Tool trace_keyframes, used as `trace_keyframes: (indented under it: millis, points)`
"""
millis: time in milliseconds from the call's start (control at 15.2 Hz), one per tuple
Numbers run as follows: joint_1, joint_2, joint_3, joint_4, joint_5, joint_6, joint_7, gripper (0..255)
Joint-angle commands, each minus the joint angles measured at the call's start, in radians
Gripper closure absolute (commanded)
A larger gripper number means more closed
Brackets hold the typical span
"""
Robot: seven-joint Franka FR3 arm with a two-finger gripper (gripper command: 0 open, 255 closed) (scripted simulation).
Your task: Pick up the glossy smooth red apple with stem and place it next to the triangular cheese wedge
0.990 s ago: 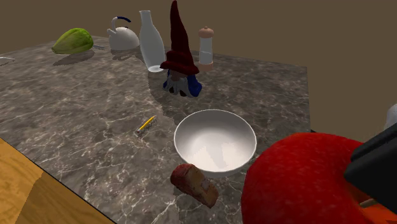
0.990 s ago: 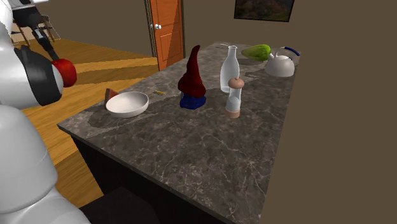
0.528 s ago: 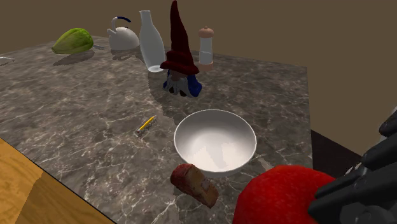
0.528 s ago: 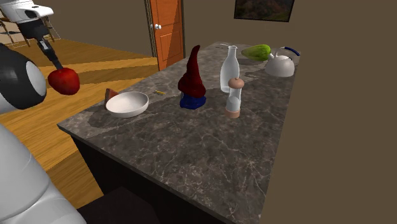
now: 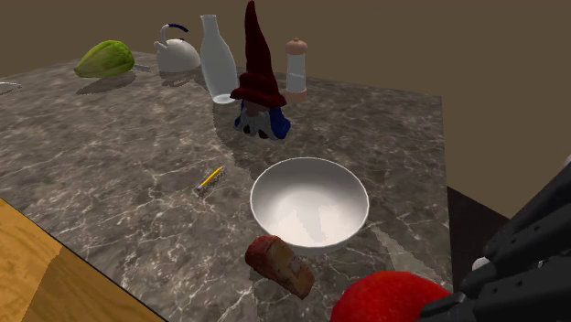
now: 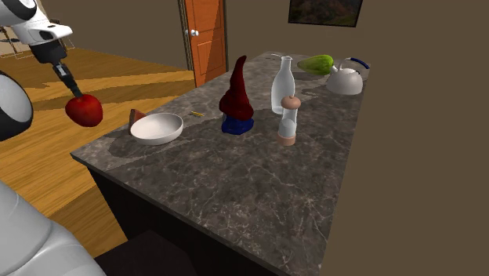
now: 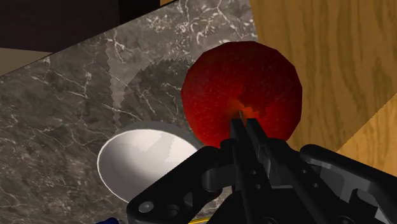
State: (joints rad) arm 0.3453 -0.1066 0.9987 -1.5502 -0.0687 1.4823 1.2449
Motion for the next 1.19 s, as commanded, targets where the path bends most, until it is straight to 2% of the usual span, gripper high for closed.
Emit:
trace_keyframes:
  millis: [0, 792, 1122]
  points:
    - [-0.001, -0.014, -0.008, -0.037, 0.012, 0.031, -0.007, 255]
    - [0.008, -0.078, -0.035, -0.245, 0.062, 0.203, -0.025, 255]
    - [0.008, -0.078, -0.035, -0.245, 0.062, 0.203, -0.025, 255]
